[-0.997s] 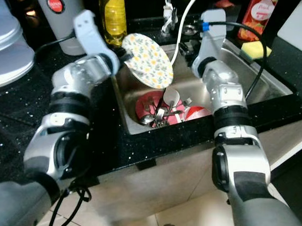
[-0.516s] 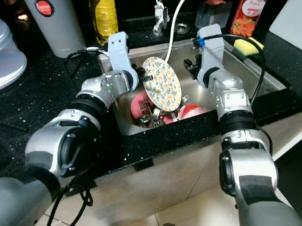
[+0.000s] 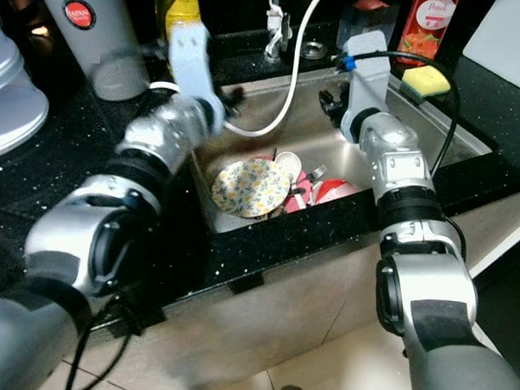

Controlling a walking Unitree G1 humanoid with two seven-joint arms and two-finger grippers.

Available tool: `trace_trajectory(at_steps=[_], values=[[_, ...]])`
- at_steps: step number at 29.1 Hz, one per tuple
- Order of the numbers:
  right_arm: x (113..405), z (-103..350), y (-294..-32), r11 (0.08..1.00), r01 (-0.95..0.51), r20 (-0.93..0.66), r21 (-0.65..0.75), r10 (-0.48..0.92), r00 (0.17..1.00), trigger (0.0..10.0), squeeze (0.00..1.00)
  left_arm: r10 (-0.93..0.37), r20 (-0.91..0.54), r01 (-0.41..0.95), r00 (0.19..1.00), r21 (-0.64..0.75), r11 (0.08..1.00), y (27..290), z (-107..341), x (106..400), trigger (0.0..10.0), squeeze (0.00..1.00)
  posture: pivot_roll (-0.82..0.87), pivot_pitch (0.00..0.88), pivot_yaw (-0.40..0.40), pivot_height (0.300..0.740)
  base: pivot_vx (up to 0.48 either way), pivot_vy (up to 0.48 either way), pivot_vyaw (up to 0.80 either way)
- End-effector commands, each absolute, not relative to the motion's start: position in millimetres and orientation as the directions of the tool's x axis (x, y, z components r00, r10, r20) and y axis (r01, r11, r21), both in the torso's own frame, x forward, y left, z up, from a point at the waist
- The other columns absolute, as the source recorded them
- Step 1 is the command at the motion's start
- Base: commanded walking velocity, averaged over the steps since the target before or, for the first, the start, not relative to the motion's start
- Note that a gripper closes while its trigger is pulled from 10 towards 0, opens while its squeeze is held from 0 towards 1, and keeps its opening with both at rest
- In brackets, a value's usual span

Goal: Kitchen organization

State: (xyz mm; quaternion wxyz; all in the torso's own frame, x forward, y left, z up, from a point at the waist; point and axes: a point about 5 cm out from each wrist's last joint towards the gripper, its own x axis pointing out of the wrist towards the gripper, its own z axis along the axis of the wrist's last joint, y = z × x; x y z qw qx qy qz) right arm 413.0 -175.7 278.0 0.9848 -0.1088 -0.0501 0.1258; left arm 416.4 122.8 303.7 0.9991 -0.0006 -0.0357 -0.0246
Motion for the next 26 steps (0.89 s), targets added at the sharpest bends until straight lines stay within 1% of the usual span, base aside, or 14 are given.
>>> trace_trajectory(at_steps=[1, 2, 3, 4, 7, 10, 11, 14, 17, 18, 19, 20, 21, 26], values=[[412.0, 292.4, -185.4, 0.949, -0.190, 0.130, -0.250, 0.228, 0.965, 10.0, 0.00, 0.116, 0.078, -0.121, 0.990, 0.059, 0.991, 160.5, 304.9, 404.9, 10.0, 0.00, 0.00, 0.046, 0.009, 0.740, 0.000, 0.000, 0.00], [412.0, 292.4, -185.4, 0.949, -0.190, 0.130, -0.250, 0.228, 0.965, 10.0, 0.00, 0.116, 0.078, -0.121, 0.990, 0.059, 0.991, 160.5, 304.9, 404.9, 10.0, 0.00, 0.00, 0.046, 0.009, 0.740, 0.000, 0.000, 0.00], [411.2, 296.1, -189.2, 0.961, -0.198, 0.158, -0.192, 0.230, 0.960, 10.0, 0.00, 0.240, 0.103, -0.249, 0.965, 0.082, 0.965, 188.0, 301.9, 386.7, 10.0, 0.00, 0.01, 0.048, 0.012, 0.740, 0.000, 0.000, 0.00], [410.8, 297.4, -189.1, 0.963, -0.215, 0.168, -0.162, 0.242, 0.956, 10.0, 0.00, 0.306, 0.108, -0.316, 0.946, 0.085, 0.945, 198.3, 299.0, 377.8, 10.0, 0.00, 0.01, 0.048, 0.012, 0.740, 0.000, 0.000, 0.00], [410.2, 299.6, -186.4, 0.960, -0.244, 0.187, -0.136, 0.267, 0.945, 10.0, 0.00, 0.379, 0.102, -0.388, 0.920, 0.084, 0.918, 208.0, 293.0, 365.6, 10.0, 0.00, 0.03, 0.053, 0.010, 0.740, 0.000, 0.000, 0.00], [405.0, 306.2, -166.2, 0.913, -0.397, 0.247, -0.097, 0.408, 0.879, 10.0, 0.00, 0.545, 0.096, -0.553, 0.833, 0.091, 0.828, 227.9, 282.1, 338.7, 10.0, 0.00, 0.04, 0.052, 0.007, 0.740, 0.000, 0.000, 0.00], [405.0, 306.2, -166.2, 0.913, -0.397, 0.247, -0.097, 0.408, 0.879, 10.0, 0.00, 0.545, 0.096, -0.553, 0.833, 0.091, 0.828, 227.9, 282.1, 338.7, 10.0, 0.00, 0.04, 0.052, 0.007, 0.740, 0.000, 0.000, 0.00], [395.7, 309.3, -130.6, 0.797, -0.593, 0.266, -0.114, 0.599, 0.755, 10.0, 0.00, 0.684, 0.055, -0.687, 0.727, 0.070, 0.724, 256.5, 275.1, 317.4, 10.0, 0.00, 0.05, 0.048, 0.002, 0.740, 0.000, 0.000, 0.00], [395.2, 308.2, -121.7, 0.774, -0.620, 0.254, -0.128, 0.630, 0.734, 10.0, 0.00, 0.704, 0.045, -0.705, 0.709, 0.072, 0.705, 262.1, 274.6, 311.7, 10.0, 0.00, 0.06, 0.046, -0.001, 0.740, 0.000, 0.000, 0.00], [395.9, 306.1, -109.9, 0.749, -0.649, 0.229, -0.135, 0.661, 0.715, 10.0, 0.00, 0.721, 0.041, -0.722, 0.692, 0.079, 0.688, 267.7, 274.4, 306.6, 10.0, 0.00, 0.06, 0.043, -0.003, 0.740, 0.000, 0.000, 0.00], [395.9, 302.5, -85.0, 0.690, -0.710, 0.184, -0.138, 0.722, 0.667, 10.0, 0.00, 0.746, 0.013, -0.744, 0.666, 0.082, 0.663, 274.9, 272.4, 296.8, 10.0, 0.00, 0.07, 0.040, -0.006, 0.740, 0.000, 0.000, 0.00], [395.9, 302.5, -85.0, 0.690, -0.710, 0.184, -0.138, 0.722, 0.667, 10.0, 0.00, 0.746, 0.013, -0.744, 0.666, 0.082, 0.663, 274.9, 272.4, 296.8, 10.0, 0.00, 0.07, 0.040, -0.006, 0.740, 0.000, 0.000, 0.00], [392.6, 301.9, -69.2, 0.639, -0.756, 0.170, -0.146, 0.769, 0.617, 10.0, 0.00, 0.761, -0.038, -0.759, 0.647, 0.060, 0.649, 277.5, 267.7, 289.9, 10.0, 0.00, 0.09, 0.038, -0.011, 0.740, 0.000, 0.000, 0.00], [388.2, 303.8, -59.4, 0.604, -0.783, 0.182, -0.147, 0.795, 0.579, 10.0, 0.00, 0.769, -0.146, -0.776, 0.622, 0.018, 0.631, 279.8, 254.2, 282.1, 10.0, 0.00, 0.10, 0.038, -0.018, 0.740, 0.000, 0.000, 0.00]])
